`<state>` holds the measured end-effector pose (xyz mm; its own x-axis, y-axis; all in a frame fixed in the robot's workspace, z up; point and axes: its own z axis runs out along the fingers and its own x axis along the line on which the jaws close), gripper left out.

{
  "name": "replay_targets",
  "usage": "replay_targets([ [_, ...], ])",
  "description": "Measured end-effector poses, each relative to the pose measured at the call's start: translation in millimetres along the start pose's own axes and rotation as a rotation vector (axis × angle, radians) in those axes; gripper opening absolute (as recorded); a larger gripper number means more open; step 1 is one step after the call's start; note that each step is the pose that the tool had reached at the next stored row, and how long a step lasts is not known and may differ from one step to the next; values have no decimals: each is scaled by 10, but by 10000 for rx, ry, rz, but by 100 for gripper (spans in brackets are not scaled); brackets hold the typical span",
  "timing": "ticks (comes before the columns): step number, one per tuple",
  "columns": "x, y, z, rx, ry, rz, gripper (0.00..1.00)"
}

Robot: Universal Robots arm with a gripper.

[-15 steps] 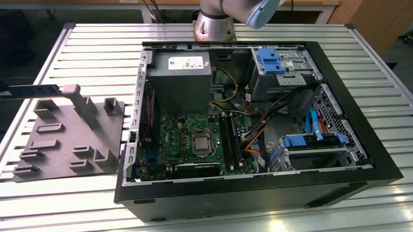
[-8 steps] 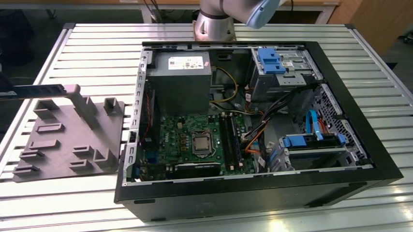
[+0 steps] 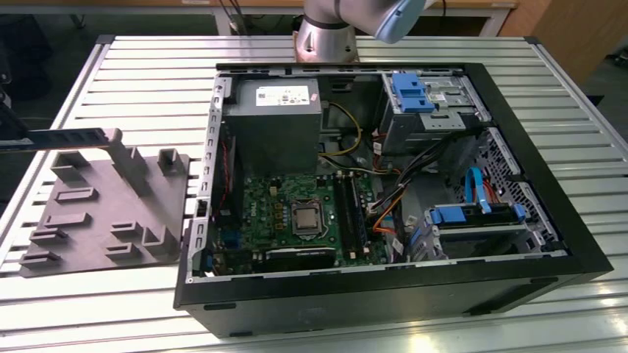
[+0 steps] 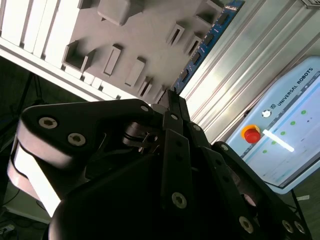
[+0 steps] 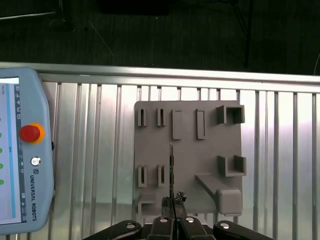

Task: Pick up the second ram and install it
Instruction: 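Pick up the second ram and move it above second insertion slot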

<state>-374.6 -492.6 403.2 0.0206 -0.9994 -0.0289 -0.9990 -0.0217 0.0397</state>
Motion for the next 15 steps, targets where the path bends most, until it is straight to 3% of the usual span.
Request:
replay_targets([
  [15,2,-117,-5,-1,0,-1,12],
])
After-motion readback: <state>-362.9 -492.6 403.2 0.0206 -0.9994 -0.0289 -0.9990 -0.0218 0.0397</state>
